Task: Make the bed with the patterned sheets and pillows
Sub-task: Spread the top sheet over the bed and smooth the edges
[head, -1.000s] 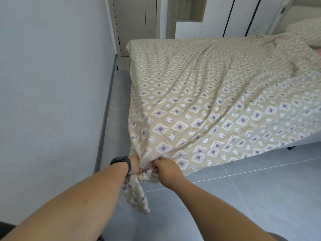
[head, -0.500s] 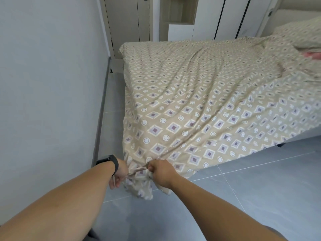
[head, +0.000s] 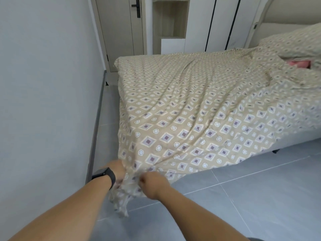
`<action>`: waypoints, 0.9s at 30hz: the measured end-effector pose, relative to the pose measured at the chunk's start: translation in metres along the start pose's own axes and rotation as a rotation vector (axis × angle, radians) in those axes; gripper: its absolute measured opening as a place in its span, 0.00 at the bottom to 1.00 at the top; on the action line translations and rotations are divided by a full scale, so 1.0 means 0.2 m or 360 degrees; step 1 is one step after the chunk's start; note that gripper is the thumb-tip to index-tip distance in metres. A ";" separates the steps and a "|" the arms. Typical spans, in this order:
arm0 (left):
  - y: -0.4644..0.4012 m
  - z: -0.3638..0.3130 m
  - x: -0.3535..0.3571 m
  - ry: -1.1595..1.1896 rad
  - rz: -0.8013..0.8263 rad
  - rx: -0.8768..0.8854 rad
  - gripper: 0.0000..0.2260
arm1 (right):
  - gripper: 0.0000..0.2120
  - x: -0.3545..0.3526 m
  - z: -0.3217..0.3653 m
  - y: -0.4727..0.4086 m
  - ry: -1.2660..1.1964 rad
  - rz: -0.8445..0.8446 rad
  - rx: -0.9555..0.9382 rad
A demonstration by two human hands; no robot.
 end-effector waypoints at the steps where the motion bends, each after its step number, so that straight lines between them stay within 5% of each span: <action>1: -0.01 -0.02 -0.12 0.0169 -0.0250 0.0010 0.13 | 0.11 -0.12 -0.03 -0.02 -0.0046 -0.0136 0.0030; 5: 0.20 -0.33 -0.56 0.0332 -0.1062 0.0414 0.15 | 0.10 -0.68 -0.24 0.01 -0.0070 -0.0766 0.0129; 8: 0.19 -0.66 -0.69 0.0226 -0.1206 0.0811 0.20 | 0.15 -1.01 -0.39 -0.04 0.0267 -0.0974 0.0119; 14: -0.35 -1.19 -0.65 -0.0075 -0.0554 0.0874 0.35 | 0.22 -1.31 -0.85 -0.38 0.0599 -0.0804 0.0288; 21: -0.77 -1.27 -0.50 -0.0142 0.0065 0.0533 0.64 | 0.37 -1.39 -1.36 -0.71 0.0453 -0.0336 0.0513; 27: -0.86 -1.31 -0.52 -0.0183 0.0512 0.0261 0.72 | 0.55 -1.50 -1.53 -0.85 0.0392 0.0144 0.0732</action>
Point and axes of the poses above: each hand's wrist, its own y-axis away from the middle knuckle, its own x-axis out of the palm, z = x × y, the point moved 10 cm from there along -y, towards the middle knuckle, and after that the axes turned 3 degrees about -x, right-handed, at the moved point
